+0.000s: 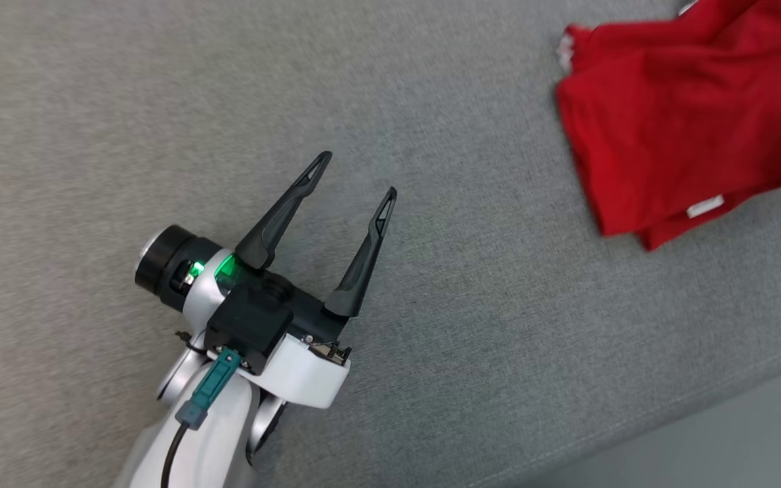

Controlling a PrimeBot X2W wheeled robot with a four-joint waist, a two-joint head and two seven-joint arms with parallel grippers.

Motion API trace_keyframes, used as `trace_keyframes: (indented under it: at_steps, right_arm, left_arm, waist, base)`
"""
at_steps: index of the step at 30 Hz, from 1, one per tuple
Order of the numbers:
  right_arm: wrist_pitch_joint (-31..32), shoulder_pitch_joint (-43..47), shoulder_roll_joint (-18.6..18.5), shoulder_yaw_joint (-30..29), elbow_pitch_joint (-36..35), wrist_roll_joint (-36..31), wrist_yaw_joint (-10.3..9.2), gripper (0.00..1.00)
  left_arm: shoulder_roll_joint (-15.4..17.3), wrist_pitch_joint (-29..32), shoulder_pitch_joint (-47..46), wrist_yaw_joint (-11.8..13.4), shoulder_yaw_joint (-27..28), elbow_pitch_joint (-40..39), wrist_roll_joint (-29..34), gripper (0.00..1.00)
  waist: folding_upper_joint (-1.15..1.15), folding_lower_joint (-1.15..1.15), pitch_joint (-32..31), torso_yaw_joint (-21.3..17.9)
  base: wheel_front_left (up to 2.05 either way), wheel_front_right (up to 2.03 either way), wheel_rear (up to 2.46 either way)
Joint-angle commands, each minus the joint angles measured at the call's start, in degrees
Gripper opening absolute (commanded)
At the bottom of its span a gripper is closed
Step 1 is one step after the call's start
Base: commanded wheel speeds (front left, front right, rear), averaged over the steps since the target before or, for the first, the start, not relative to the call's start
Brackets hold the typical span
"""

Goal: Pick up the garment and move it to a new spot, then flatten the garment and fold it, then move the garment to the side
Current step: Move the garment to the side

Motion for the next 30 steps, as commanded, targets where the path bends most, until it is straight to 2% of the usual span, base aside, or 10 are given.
trace_keyframes:
  at_steps: [1, 9, 15, 27, 28, 29, 30]
  right_arm:
    - [-0.22, -1.46, -0.54, -0.94, 0.44, -0.16, -0.07, 0.0]
    - [0.14, -6.31, -2.36, -4.79, 5.21, -1.07, -0.07, 0.0]
    - [-0.46, -10.24, -3.37, -7.16, 11.52, -3.23, -0.07, 0.0]
    - [-0.39, -14.51, -0.25, -7.58, 24.61, -6.12, -0.07, 0.0]
    - [-0.52, -14.64, -0.2, -7.88, 25.83, -6.94, -0.07, 0.42]
    - [-0.91, -14.83, -0.09, -7.93, 26.78, -7.58, -0.07, 1.0]
    - [-1.44, -15.26, 0.1, -8.26, 27.62, -8.15, -0.07, 1.0]
  left_arm:
    - [0.86, -0.23, -1.63, -0.4, -0.01, 0.27, 0.5, 1.0]
    - [2.11, -0.23, -4.83, -0.86, -1.02, 0.95, 0.99, 1.0]
    - [2.95, -0.01, -5.97, -0.98, -1.18, 1.91, 0.49, 1.0]
    - [4.23, 0.12, -5.29, -0.17, -1.12, 2.69, 0.08, 1.0]
    - [4.16, 0.12, -5.07, -0.12, -1.2, 2.67, 0.06, 1.0]
    - [4.09, 0.12, -4.88, -0.05, -1.32, 2.7, 0.13, 1.0]
    - [4.02, 0.11, -4.72, -0.03, -1.48, 2.79, 0.15, 1.0]
  waist:
    - [0.0, 0.0, 3.8, -2.92]
    - [0.0, 0.0, 8.19, -3.58]
    - [0.0, 0.0, 11.15, -2.28]
    - [0.0, 0.0, 12.11, -0.5]
    - [0.0, 0.0, 11.83, -0.48]
    - [0.0, 0.0, 11.5, -0.44]
    - [0.0, 0.0, 11.11, -0.39]
  base:
    - [0.0, 0.0, 0.0]
    - [0.0, 0.0, 0.0]
    - [0.0, 0.0, 0.0]
    - [0.0, 0.0, 0.0]
    - [0.0, 0.0, 0.0]
    - [0.0, 0.0, 0.0]
    - [0.0, 0.0, 0.0]
